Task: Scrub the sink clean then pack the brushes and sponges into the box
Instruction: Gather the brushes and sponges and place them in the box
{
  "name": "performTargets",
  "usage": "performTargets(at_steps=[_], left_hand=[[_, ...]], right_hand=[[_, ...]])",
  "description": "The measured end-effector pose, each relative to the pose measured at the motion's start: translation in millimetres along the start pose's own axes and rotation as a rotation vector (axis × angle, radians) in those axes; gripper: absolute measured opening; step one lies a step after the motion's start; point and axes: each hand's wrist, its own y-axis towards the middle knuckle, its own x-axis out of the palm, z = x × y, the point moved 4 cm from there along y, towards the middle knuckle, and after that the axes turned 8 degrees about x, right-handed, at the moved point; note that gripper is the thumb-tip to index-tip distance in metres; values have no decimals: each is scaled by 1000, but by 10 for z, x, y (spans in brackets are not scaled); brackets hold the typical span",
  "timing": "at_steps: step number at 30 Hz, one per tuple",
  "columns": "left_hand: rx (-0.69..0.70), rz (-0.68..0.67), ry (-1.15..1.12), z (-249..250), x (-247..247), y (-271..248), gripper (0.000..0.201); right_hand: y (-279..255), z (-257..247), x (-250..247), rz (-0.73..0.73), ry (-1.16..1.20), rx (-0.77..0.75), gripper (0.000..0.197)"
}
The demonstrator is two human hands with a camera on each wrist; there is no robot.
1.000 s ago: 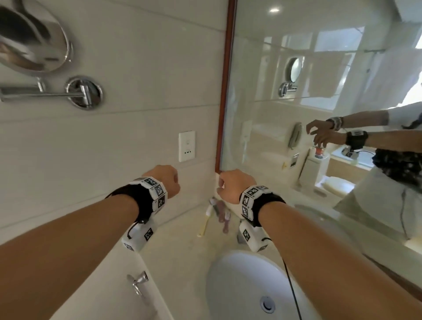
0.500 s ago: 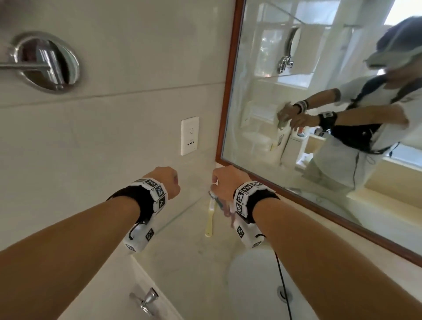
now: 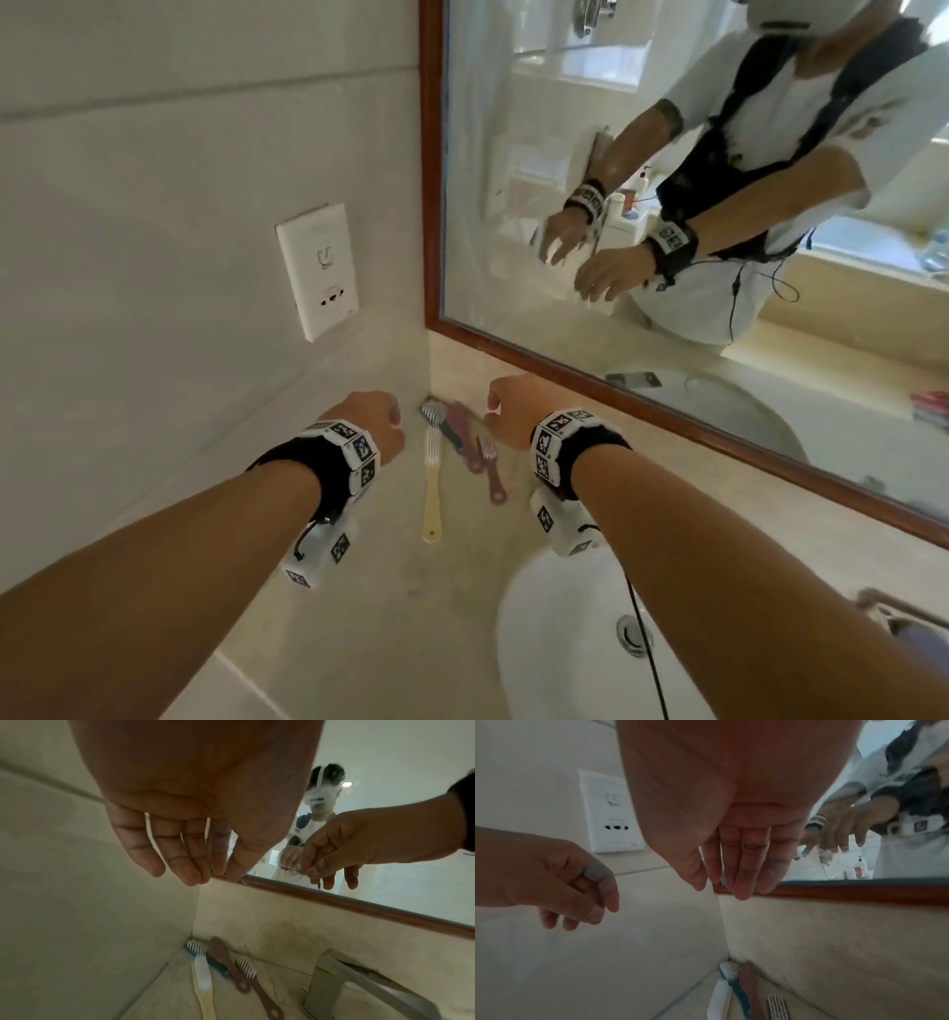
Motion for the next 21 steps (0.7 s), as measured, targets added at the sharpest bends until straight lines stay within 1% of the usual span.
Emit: performTargets(at_steps=[3,5,8,11,12,14,15,17,19,21], left_hand=[[-10,-45,-7,-25,184,229,16],[-23,-78,-25,-44,326,350,18],[-23,-148,-43,-64,627,525,23],[-10,-224,-63,-92,1003,689,22],[-10,-245,-67,-107,1118,723,25],[-22,-308,-64,-174,1405,816,37],[-28,-320,-57,-183,1488,827,44],[-49,-348,-59,-243,1751,893,58],[-89,-360,-59,-293,1982,961,72],[-122,-382,-32,-329,2147,983,78]], right_hand=[[279,78,154,-33,48,23,33],[428,110,305,-82,83,52,31],[618,119,644,-164,71,71,25],[813,182,1075,-212,105,114,15],[862,208,1217,-221,127,122,21],[968,276,1524,-244,160,164,46],[978,323,1617,-239,173,191,53],[1042,396,1907,-251,192,254,55],[1106,438,2154,-244,207,285,55],[1157,479,2339,-229,199,312,53]])
